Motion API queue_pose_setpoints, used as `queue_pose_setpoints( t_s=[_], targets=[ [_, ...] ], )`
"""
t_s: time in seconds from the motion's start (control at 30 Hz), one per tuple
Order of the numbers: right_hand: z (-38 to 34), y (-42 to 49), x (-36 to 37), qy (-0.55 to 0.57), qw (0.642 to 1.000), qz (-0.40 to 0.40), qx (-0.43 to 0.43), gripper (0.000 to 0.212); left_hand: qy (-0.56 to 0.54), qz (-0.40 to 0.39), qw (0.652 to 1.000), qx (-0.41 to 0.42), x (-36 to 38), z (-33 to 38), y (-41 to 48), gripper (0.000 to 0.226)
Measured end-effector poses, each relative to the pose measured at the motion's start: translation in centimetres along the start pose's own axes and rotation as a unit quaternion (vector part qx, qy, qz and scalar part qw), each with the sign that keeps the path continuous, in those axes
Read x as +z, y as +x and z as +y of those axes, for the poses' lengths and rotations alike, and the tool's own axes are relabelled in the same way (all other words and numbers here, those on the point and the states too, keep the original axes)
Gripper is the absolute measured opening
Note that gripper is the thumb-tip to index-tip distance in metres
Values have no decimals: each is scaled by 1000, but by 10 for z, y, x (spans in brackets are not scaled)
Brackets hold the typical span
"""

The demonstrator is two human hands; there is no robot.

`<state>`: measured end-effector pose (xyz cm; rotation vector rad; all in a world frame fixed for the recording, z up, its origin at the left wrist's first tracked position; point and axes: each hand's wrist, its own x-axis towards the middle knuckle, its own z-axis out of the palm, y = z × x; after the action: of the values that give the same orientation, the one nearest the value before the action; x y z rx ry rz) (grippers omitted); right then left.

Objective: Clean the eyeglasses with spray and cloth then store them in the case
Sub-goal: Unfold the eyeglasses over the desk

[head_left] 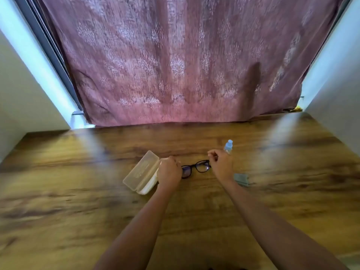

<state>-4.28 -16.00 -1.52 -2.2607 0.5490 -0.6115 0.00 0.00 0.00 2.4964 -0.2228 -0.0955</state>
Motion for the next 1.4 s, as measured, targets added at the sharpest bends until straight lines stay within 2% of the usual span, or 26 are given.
queue_pose_setpoints(
  t_s=[0.2, 0.27, 0.47, 0.57, 0.7, 0.73, 0.8, 0.83, 0.87, 1.1, 1.27, 1.4],
  targets=[
    [4, 2, 3, 1, 997, -31, 74, 12, 90, -47, 994, -36, 2, 6, 0, 28],
    [4, 3, 3, 1, 995, -42, 87, 15, 77, -58, 994, -60, 4, 7, 0, 28],
    [8, 7, 7, -25, 981, -147, 126, 43, 63, -81, 988, -113, 3, 13, -1, 29],
    [7, 8, 6, -38, 975, -178, 131, 44, 23, -83, 989, -120, 4, 15, -2, 23],
    [10, 8, 7, -45, 977, -169, 125, 31, -125, -70, 972, -184, 2, 13, -2, 25],
    [11, 7, 7, -40, 979, -160, 124, 28, -128, -64, 976, -163, 5, 7, -3, 24],
    [12, 3, 7, -20, 984, -133, 114, 24, -254, -1, 949, -188, 1, 9, -4, 18],
    [12, 1, 7, -8, 987, -116, 107, 23, -238, 26, 953, -185, -1, 12, -5, 19],
    [10, 0, 6, 2, 990, -100, 101, 22, -172, 25, 970, -168, -3, 15, -4, 21],
    [-15, -1, -4, 134, 986, 1, 100, 17, -246, 117, 959, -85, -30, 23, -3, 12],
    [-35, -3, -17, 213, 970, 46, 108, 24, -161, 152, 975, 28, -47, 16, -5, 14],
    [-43, -12, -22, 258, 957, 61, 120, 21, -134, 173, 973, 67, -55, 12, -12, 14]
  ],
)
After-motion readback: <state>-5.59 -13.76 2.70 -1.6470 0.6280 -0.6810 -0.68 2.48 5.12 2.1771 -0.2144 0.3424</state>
